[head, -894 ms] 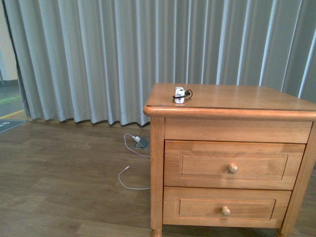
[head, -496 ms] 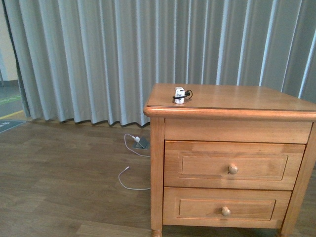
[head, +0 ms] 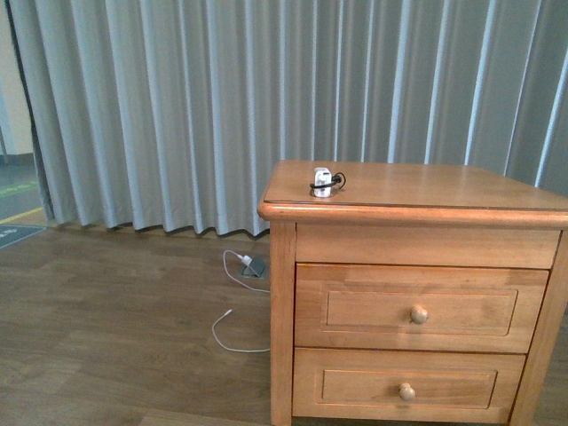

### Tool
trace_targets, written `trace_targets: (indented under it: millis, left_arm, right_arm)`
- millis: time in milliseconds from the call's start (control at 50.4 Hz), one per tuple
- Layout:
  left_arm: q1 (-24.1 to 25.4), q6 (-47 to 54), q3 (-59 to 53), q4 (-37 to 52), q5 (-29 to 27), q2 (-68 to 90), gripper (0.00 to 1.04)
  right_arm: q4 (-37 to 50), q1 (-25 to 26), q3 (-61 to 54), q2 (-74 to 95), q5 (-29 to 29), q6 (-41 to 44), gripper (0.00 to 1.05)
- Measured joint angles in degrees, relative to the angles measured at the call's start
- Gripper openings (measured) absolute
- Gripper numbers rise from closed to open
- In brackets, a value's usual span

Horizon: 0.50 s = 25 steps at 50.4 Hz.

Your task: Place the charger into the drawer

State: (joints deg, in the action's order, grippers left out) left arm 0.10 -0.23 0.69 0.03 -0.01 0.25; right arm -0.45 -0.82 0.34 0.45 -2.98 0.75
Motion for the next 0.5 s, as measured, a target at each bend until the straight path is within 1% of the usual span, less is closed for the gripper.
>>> trace_targets:
  millis: [60,79,119,179,278,377,496]
  left_arm:
    - [0.0,0.0,0.0,0.0,0.0,0.0,0.99]
    - [0.0,0.0,0.0,0.0,0.0,0.0,0.99]
    - [0.0,0.0,0.0,0.0,0.0,0.0,0.99]
    - [0.0,0.0,0.0,0.0,0.0,0.0,0.99]
    - [0.0,0.0,0.0,0.0,0.0,0.0,0.99]
    - [0.0,0.0,0.0,0.0,0.0,0.0,0.99]
    - [0.0,0.0,0.0,0.0,0.0,0.0,0.99]
  right_arm:
    - [-1.0,-3.0,0.0,0.9,-6.8,1.0,0.97]
    - [-1.1,-3.9,0.0,1.4,-8.3,1.1,0.97]
    - [-1.2,-5.3,0.2,3.1,-8.8,1.1,0.97]
    - [-0.3,-6.7,0.7,6.1,-8.7,1.2,0.97]
    - [3.7,-7.6,2.8,14.7,-5.8,1.7,0.97]
    - [11.6,-7.0,5.3,26.4,-2.4,1.6,0.97]
    - [22.7,-6.8,9.1,42.4,-0.7,1.9,0.97]
